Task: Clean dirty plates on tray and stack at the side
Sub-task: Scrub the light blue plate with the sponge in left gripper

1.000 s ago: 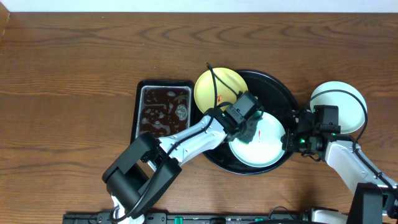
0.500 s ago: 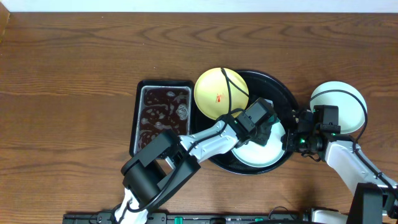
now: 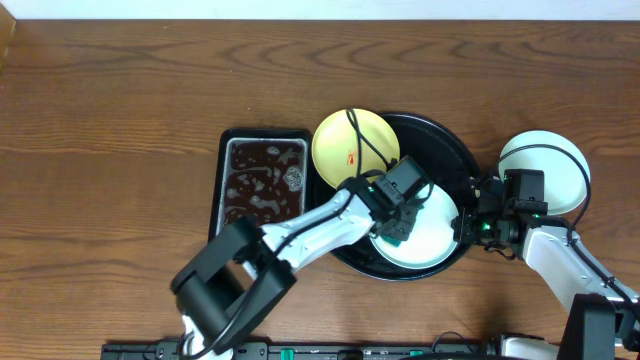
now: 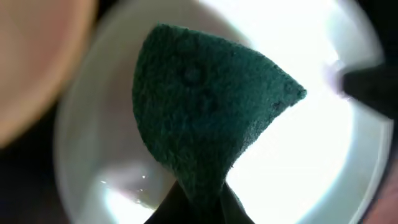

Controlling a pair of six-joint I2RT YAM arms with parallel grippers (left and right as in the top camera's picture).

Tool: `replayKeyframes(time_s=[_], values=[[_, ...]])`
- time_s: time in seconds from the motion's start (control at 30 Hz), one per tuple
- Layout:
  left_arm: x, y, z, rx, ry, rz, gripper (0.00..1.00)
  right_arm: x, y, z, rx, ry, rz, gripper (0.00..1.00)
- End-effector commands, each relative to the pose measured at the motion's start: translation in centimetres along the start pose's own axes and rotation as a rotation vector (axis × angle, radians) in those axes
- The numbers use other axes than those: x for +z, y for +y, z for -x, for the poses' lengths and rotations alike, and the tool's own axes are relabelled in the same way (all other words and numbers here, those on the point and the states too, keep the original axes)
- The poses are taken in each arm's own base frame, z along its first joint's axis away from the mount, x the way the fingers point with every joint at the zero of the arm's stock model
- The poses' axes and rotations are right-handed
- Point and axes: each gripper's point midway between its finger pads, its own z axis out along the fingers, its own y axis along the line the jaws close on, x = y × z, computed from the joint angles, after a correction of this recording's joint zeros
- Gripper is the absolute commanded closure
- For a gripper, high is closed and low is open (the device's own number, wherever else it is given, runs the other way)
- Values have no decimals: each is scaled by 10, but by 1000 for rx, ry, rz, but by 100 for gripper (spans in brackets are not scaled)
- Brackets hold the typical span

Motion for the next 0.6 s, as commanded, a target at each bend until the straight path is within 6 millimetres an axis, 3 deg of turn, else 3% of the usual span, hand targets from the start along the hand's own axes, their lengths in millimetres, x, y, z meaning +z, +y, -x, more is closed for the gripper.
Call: replayKeyframes(time_s=[0.0,0.17,0.33,0.47,0.57], values=[[-28,-7,31,28,-132,-26,92,9,-8,-19,21,58,-36,99],[-16,-16,37,-34,-150,-67,92,9,-8,-19,21,58,-36,99],[15,-32,19,-24,-68,-138,92,9,-8,-19,21,58,-36,99],[37,-25,-2,-23,4,-101,92,9,-8,-19,21,58,-36,99],[40,-13,-16,3,60,-57,92,9,-8,-19,21,58,-36,99]])
